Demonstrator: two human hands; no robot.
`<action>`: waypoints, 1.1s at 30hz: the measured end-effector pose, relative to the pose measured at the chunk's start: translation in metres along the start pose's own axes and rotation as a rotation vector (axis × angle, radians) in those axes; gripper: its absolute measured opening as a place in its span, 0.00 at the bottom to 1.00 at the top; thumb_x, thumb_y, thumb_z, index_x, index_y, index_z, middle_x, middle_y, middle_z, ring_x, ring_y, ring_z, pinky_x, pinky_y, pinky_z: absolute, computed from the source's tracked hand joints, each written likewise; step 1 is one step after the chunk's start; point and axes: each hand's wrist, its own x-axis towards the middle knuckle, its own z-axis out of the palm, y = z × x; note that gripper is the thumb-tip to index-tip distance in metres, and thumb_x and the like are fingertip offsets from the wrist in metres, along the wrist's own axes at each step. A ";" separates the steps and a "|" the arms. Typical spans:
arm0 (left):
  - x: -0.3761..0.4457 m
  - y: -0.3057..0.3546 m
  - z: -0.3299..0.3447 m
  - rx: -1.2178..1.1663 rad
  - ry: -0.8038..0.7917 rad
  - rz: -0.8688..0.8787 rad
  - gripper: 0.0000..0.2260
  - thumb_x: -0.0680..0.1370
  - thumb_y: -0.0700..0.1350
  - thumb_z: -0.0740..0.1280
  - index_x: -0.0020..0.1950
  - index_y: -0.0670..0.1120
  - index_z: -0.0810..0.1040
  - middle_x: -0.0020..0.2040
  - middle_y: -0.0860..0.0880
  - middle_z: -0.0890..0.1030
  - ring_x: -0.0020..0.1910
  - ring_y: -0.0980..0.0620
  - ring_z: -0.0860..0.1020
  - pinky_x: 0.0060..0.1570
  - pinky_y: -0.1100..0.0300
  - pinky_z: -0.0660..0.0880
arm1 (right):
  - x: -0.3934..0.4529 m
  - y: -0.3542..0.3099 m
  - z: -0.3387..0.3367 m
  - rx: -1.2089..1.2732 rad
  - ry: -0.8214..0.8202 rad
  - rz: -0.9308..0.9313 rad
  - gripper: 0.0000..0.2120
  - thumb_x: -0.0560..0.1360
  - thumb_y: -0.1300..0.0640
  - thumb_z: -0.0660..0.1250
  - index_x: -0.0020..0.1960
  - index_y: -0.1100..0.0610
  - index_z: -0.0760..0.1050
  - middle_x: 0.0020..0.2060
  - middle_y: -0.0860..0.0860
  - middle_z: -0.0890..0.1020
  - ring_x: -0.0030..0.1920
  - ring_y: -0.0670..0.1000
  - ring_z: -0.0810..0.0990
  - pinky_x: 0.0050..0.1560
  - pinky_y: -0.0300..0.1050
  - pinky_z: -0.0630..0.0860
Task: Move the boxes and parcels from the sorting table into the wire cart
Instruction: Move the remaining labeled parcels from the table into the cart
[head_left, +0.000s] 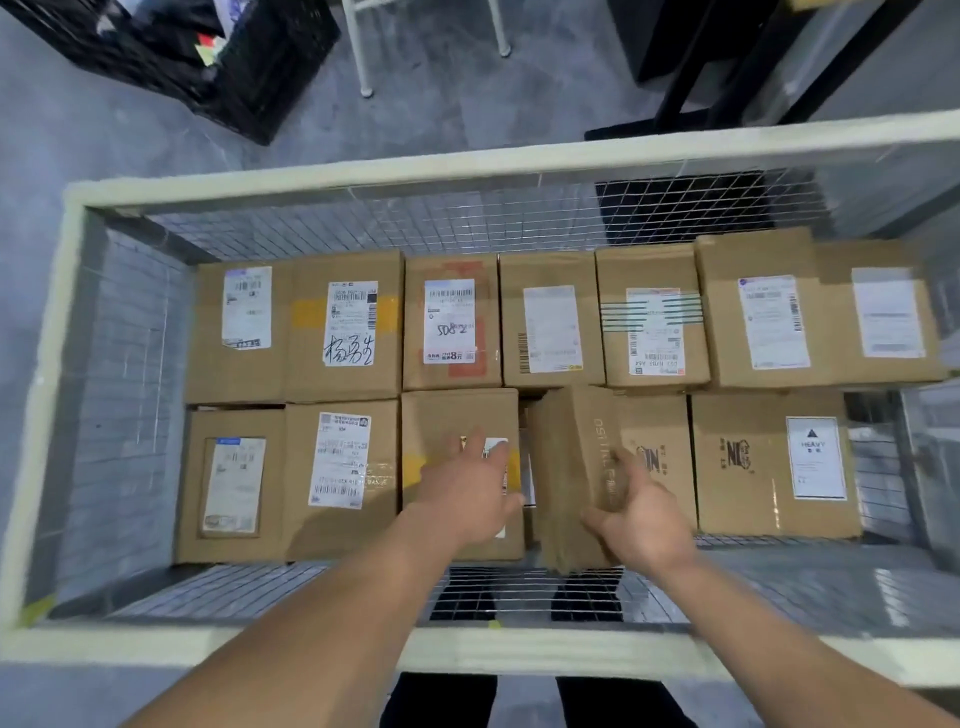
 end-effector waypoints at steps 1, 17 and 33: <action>0.006 -0.001 0.006 0.000 -0.005 -0.007 0.29 0.81 0.60 0.60 0.79 0.51 0.59 0.80 0.46 0.53 0.78 0.39 0.53 0.63 0.40 0.73 | 0.002 -0.001 0.007 -0.037 -0.001 0.012 0.45 0.71 0.49 0.77 0.80 0.45 0.54 0.53 0.54 0.80 0.43 0.52 0.82 0.43 0.49 0.82; 0.023 -0.005 0.033 0.021 -0.056 0.022 0.35 0.76 0.37 0.65 0.81 0.48 0.54 0.81 0.45 0.34 0.78 0.32 0.38 0.52 0.52 0.78 | 0.051 -0.008 0.052 -0.063 -0.177 0.000 0.41 0.71 0.71 0.59 0.80 0.44 0.60 0.62 0.53 0.81 0.47 0.55 0.82 0.33 0.38 0.76; -0.025 0.019 -0.051 0.083 0.060 0.072 0.23 0.79 0.47 0.64 0.73 0.44 0.65 0.73 0.42 0.65 0.69 0.41 0.65 0.59 0.46 0.75 | -0.002 -0.047 -0.016 -0.447 -0.330 -0.200 0.28 0.77 0.67 0.58 0.77 0.58 0.63 0.77 0.61 0.63 0.71 0.60 0.73 0.65 0.46 0.72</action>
